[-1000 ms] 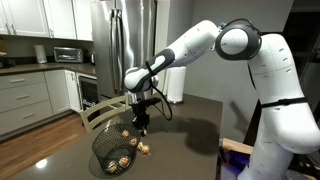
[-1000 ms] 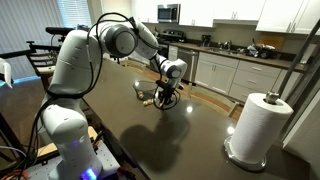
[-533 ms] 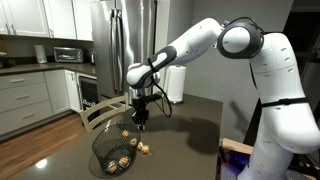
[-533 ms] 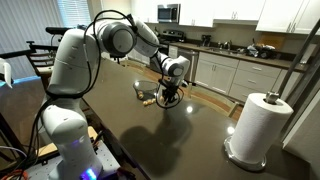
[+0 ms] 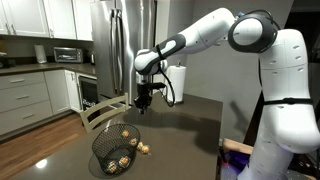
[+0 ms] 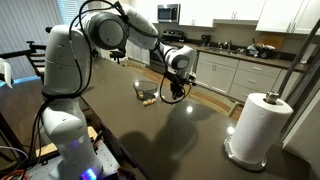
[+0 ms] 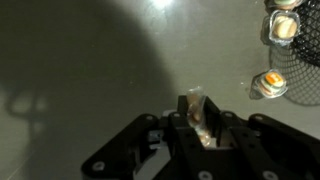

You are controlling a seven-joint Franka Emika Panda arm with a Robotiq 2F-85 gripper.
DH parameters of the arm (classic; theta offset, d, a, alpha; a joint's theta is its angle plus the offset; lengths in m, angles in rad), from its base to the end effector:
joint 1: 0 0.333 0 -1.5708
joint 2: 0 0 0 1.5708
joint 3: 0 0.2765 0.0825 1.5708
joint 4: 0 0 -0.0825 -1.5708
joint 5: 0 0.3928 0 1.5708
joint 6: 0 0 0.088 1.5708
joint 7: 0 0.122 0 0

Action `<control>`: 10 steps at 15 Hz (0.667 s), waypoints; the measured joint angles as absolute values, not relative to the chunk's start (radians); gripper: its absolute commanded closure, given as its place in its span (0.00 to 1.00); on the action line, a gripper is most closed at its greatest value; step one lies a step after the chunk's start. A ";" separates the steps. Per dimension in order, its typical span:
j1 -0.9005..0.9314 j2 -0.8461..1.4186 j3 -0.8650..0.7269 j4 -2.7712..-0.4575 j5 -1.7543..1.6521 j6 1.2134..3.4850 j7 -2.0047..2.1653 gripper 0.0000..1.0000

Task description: Move the black basket to the left then move one object on the counter to the right

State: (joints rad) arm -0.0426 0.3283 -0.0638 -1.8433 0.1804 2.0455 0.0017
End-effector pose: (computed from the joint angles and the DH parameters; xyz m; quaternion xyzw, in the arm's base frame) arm 0.6084 -0.0516 0.2831 -0.9909 0.0987 0.0585 0.0702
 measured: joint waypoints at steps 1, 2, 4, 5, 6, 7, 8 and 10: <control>-0.048 0.318 -0.072 -1.851 0.180 2.054 0.016 0.95; -0.052 0.310 -0.081 -1.857 0.179 2.060 0.031 0.95; -0.056 0.300 -0.100 -1.872 0.175 2.081 0.066 0.95; -0.059 0.297 -0.107 -1.881 0.174 2.095 0.081 0.95; -0.063 0.294 -0.113 -1.890 0.171 2.111 0.098 0.95; -0.064 0.292 -0.121 -1.900 0.169 2.126 0.112 0.95; -0.066 0.290 -0.130 -1.909 0.167 2.138 0.128 0.95; -0.068 0.287 -0.147 -1.927 0.163 2.162 0.162 0.95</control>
